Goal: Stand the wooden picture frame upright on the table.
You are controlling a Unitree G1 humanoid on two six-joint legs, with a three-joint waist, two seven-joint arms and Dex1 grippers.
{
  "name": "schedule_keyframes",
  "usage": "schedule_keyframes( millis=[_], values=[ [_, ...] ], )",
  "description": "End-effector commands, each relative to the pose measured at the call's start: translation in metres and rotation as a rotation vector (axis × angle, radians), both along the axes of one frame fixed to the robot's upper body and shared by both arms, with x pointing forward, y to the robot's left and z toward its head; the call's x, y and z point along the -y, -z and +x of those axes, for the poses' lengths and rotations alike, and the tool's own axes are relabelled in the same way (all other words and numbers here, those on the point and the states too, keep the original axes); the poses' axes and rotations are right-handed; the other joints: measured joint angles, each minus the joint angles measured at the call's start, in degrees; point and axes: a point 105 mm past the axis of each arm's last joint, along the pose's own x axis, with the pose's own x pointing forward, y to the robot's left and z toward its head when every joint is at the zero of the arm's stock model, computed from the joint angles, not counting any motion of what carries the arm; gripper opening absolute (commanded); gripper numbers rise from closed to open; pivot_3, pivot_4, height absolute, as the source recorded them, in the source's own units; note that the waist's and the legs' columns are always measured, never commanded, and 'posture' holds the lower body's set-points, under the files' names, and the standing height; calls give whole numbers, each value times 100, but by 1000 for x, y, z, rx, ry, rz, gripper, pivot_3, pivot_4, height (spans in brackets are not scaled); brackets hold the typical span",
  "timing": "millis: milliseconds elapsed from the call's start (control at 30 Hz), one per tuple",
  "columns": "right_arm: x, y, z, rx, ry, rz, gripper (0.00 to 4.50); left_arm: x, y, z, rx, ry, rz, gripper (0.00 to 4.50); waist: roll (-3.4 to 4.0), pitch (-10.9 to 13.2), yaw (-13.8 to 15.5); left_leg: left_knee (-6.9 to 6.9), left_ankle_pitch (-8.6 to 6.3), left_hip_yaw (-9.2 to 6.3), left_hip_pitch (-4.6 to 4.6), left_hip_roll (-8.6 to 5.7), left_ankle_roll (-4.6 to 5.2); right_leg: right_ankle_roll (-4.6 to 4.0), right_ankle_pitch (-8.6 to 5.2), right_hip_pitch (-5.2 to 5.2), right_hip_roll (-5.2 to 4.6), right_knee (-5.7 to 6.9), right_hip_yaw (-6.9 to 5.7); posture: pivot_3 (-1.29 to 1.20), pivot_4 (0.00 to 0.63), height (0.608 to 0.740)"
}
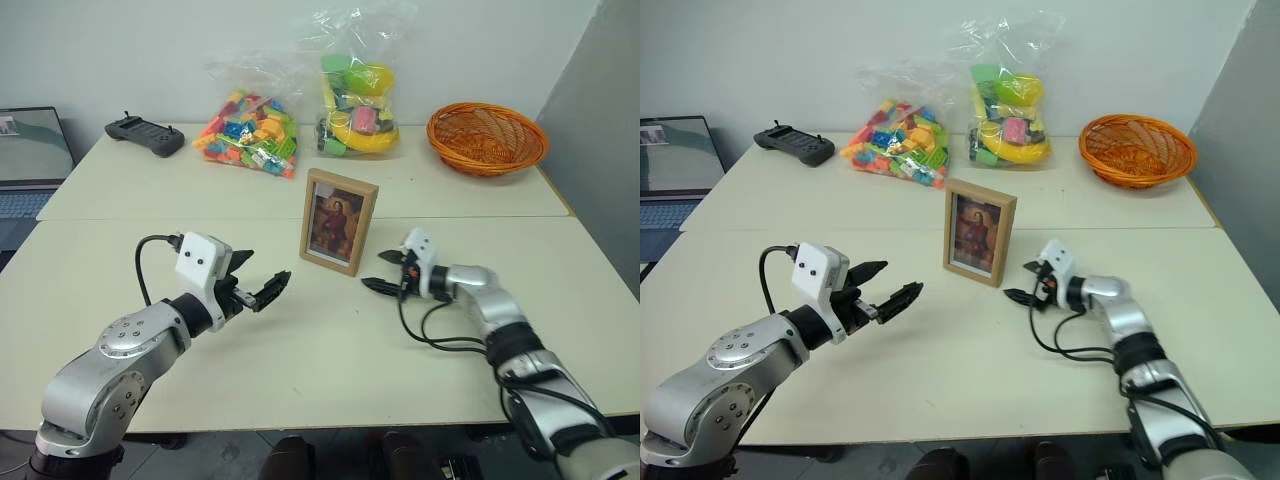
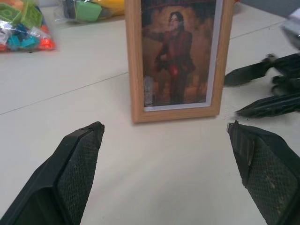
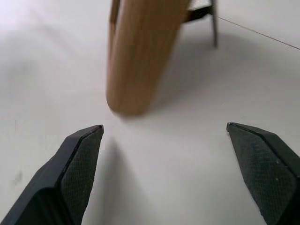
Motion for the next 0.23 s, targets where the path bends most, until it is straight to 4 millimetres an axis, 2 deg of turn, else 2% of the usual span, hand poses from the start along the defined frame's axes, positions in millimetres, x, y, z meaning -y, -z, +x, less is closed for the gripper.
schedule_keyframes(
  millis=[33, 133, 233],
  values=[
    [5, -54, -24, 101, -34, 39, 4446, -13, -18, 6, 50, 6, 5, 4500, 0, 0, -1, 0, 0, -1, 0, 1, 1, 0, 0, 0, 0, 0, -2, 0, 150, 740],
    [-4, -92, -51, 82, -87, 119, 4446, -25, -25, 12, 16, 28, 19, 4500, 3, 2, -63, -4, -2, -6, 2, 5, 3, 0, 0, -1, 6, 3, -3, 0, 150, 740],
    [-11, -113, -63, 73, -86, 151, 4446, -28, -33, 13, -20, 98, 29, 4500, 3, 2, -88, -8, -2, -24, 8, 7, 4, -1, -2, 1, 16, 2, -10, 0, 150, 740]
  ],
)
